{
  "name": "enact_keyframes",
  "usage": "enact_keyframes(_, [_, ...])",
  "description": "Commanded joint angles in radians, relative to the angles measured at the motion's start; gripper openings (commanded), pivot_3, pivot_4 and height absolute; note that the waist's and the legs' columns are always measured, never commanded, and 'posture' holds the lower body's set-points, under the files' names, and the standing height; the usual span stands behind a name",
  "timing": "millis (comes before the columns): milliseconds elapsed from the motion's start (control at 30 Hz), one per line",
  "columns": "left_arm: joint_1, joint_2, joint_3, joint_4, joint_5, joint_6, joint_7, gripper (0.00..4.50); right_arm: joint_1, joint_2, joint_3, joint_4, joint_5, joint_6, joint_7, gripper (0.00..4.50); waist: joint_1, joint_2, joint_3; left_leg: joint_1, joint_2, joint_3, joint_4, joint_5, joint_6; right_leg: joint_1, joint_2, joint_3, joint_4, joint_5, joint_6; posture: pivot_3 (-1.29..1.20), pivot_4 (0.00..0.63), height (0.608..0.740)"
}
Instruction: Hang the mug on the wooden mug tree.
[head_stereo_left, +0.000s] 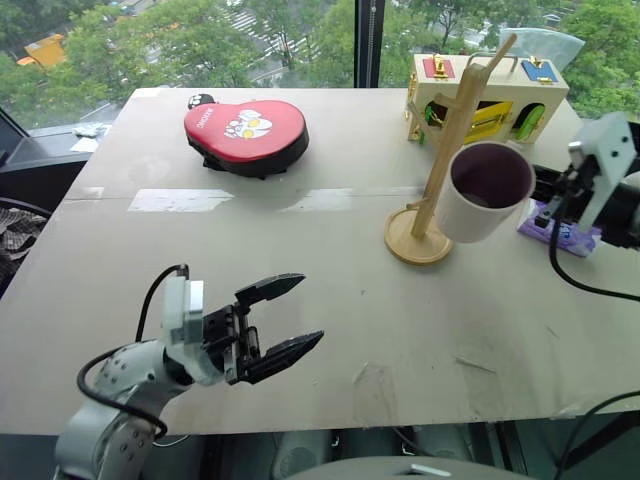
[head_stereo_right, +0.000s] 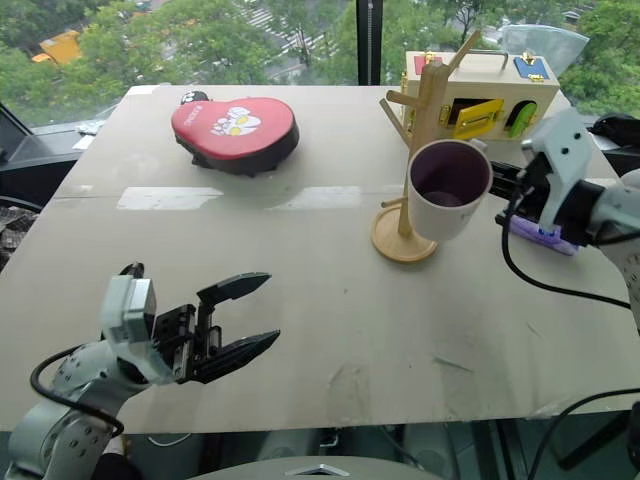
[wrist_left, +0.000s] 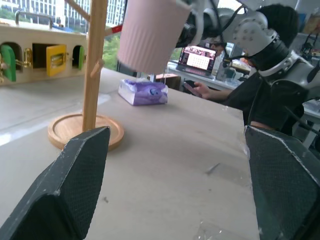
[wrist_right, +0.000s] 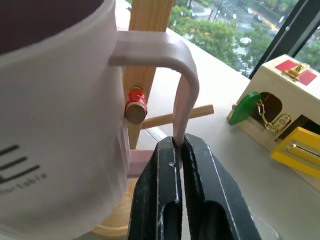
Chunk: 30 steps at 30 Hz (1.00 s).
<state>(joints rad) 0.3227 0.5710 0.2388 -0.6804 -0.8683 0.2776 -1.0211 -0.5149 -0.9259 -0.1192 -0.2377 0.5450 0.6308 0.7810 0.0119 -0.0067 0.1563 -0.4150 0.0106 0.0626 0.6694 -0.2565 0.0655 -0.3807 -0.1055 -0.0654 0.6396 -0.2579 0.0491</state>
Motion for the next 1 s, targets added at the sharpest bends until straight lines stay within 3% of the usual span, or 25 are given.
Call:
enact_keyframes(33, [0.029,-0.004,0.023,-0.083,-0.028,-0.012,0.04,4.42,-0.068,-0.006,0.065,0.048,-0.056,-0.01,0.052,0.05,0.002,0.0,0.0,0.0,0.0,0.0,0.0,0.0,0.0,0.0,0.0,0.0,0.0,0.0,0.0,0.0,0.15,0.733])
enact_keyframes(133, [0.066,-0.013,0.026,-0.115,-0.031,-0.022,0.063,4.42,-0.16,0.04,0.165,0.156,-0.122,0.014,0.059,0.05,-0.005,0.0,0.0,0.0,0.0,-0.001,0.0,0.0,0.0,0.0,0.001,-0.001,0.001,0.0,0.0,0.0,0.15,0.733])
enact_keyframes(167, [0.077,-0.017,0.027,-0.123,-0.028,-0.028,0.067,4.42,-0.167,0.044,0.178,0.176,-0.133,0.006,0.072,0.29,-0.006,0.0,0.0,0.001,0.0,-0.001,0.0,0.0,0.0,0.0,0.001,-0.001,0.001,0.0,0.0,0.0,0.15,0.733])
enact_keyframes(233, [0.084,-0.026,0.037,-0.125,-0.037,-0.039,0.08,4.42,-0.147,0.04,0.16,0.174,-0.145,-0.01,0.074,0.93,-0.002,0.0,0.0,0.001,0.0,-0.001,0.0,0.0,0.0,0.0,0.001,-0.001,0.001,0.0,0.0,0.0,0.15,0.733])
enact_keyframes(267, [0.072,-0.028,0.04,-0.112,-0.037,-0.043,0.084,4.42,-0.134,0.04,0.139,0.169,-0.149,-0.019,0.064,1.51,0.002,0.0,0.0,0.0,0.0,-0.001,0.0,0.0,0.0,0.0,0.001,-0.001,0.001,0.0,0.0,0.0,0.15,0.733])
enact_keyframes(300, [0.053,-0.029,0.04,-0.093,-0.037,-0.046,0.087,4.42,-0.111,0.039,0.106,0.158,-0.148,-0.033,0.053,1.64,0.005,0.0,0.0,0.0,0.0,-0.001,0.0,0.0,0.0,0.0,0.0,-0.001,0.001,0.0,0.0,0.0,0.15,0.733])
enact_keyframes(367, [0.023,-0.035,0.037,-0.061,-0.035,-0.049,0.095,4.42,-0.031,0.017,0.027,0.121,-0.134,-0.043,0.049,2.77,0.019,0.0,0.0,-0.001,0.0,-0.002,0.0,0.0,0.0,0.0,0.0,-0.003,0.001,0.0,0.0,0.0,0.15,0.733])
enact_keyframes(500, [0.017,-0.044,0.031,-0.013,-0.016,-0.058,0.08,4.42,0.194,-0.007,-0.165,0.035,-0.085,-0.058,0.087,2.77,0.027,0.0,0.0,-0.001,-0.001,-0.002,0.0,0.0,0.0,0.001,0.002,-0.004,0.0,0.002,0.003,0.0,0.15,0.733])
enact_keyframes(733, [0.018,-0.024,0.051,0.124,0.053,-0.06,0.069,4.42,0.622,0.086,-0.413,-0.105,-0.019,-0.118,0.144,2.77,0.018,0.001,0.0,0.001,0.0,-0.001,-0.001,-0.001,0.003,0.001,0.006,-0.003,0.001,0.002,0.004,0.0,0.15,0.733])
enact_keyframes(833, [-0.01,-0.001,0.048,0.177,0.112,-0.047,0.102,4.42,0.737,0.166,-0.424,-0.159,-0.026,-0.154,0.108,2.77,0.014,0.0,0.0,0.002,0.001,-0.001,0.0,-0.003,0.005,0.001,0.008,-0.003,0.001,0.0,0.001,0.0,0.15,0.733])
enact_keyframes(1000, [-0.043,0.036,-0.021,0.235,0.258,-0.044,0.133,4.42,0.774,0.281,-0.329,-0.182,-0.103,-0.23,0.004,2.77,0.001,-0.001,-0.002,0.003,0.002,-0.001,0.0,-0.003,0.005,0.001,0.009,0.0,0.002,0.0,0.001,0.0,0.15,0.733])
